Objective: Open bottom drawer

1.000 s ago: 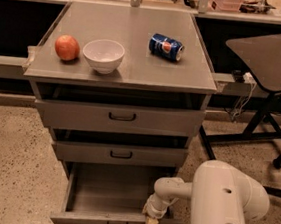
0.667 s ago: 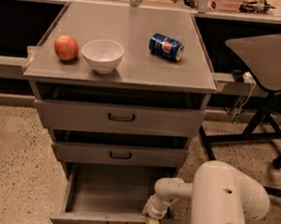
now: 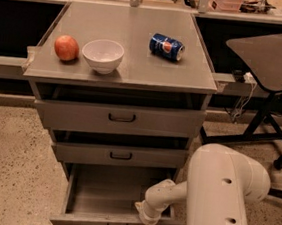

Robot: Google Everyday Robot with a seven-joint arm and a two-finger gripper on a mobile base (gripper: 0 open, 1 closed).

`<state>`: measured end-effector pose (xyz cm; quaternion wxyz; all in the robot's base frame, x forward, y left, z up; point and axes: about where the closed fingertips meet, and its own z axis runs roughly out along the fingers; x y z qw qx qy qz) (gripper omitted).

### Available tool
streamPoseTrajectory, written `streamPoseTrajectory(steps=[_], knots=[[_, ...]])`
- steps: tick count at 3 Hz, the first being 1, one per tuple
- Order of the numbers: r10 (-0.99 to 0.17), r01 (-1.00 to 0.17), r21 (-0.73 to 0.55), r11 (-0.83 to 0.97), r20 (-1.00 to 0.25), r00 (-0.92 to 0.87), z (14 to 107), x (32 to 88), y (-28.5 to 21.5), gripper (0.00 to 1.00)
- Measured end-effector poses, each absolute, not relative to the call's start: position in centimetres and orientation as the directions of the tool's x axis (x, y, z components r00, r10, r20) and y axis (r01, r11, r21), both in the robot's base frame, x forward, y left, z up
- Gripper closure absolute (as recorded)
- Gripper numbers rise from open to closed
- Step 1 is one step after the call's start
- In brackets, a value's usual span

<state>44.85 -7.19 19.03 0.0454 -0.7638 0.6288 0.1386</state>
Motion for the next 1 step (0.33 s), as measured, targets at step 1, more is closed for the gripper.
streamPoseTrajectory(steps=[1], knots=[[-0.953, -0.97, 0.149, -0.192, -0.262, 0.148, 19.05, 41.45, -7.31, 0.0]])
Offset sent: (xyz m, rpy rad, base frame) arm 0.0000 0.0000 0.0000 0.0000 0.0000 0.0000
